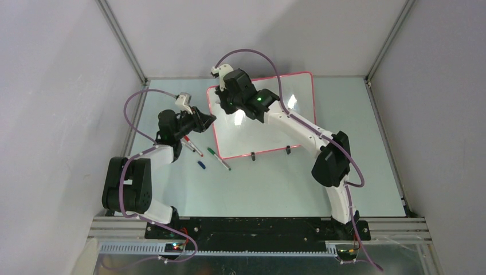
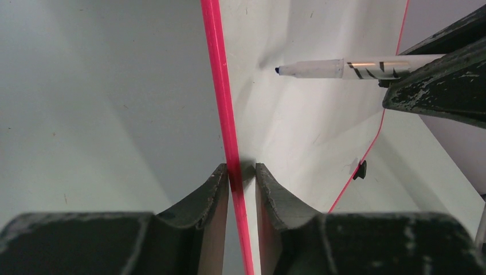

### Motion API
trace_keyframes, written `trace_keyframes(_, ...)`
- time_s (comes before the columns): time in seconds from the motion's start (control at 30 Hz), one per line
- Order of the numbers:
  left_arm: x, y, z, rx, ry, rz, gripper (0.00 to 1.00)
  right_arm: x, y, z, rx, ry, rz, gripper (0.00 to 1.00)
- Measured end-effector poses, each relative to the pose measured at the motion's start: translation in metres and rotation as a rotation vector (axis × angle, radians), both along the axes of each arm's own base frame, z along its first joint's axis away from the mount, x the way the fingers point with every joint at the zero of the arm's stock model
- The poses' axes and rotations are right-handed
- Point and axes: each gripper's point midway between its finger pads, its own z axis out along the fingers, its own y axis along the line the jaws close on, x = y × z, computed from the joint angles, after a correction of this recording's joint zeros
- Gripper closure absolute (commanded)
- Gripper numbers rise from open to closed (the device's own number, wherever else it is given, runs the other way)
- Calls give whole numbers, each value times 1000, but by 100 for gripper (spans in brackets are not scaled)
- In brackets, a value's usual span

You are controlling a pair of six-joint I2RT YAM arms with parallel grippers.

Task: Write a sentence on the whiteboard
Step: Move the whiteboard to the center of the board.

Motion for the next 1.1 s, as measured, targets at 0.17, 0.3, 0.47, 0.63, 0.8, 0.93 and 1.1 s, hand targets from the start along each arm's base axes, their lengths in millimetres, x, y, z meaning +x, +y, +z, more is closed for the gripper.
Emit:
trace_keyframes(0.17,0,0,0,0,0,0,72,2,2,3,6,-6,-1,100)
trace_keyframes(0.3,0,0,0,0,0,-1,72,1,3,1,1,-5,2,100)
trace_keyframes(0.47,0,0,0,-1,-1,-4,72,1,4,2,-9,-22,5,100)
trace_keyframes(0.63,-1,-1,1,-2,-2,-10,72,-2,8,2,-3,-50,5,100)
trace_keyframes(0.8,-2,-2,1,-3,-4,-17,71,-18,-9,-2,-5,-61,-2,100)
trace_keyframes(0.93,-2,-3,2,-4,-7,-21,70,-30,-30,5,23,-96,-19,100)
trace_keyframes(1.1,-2,-3,2,-4,-7,-24,69,-24,-43,32,84,-147,-55,100)
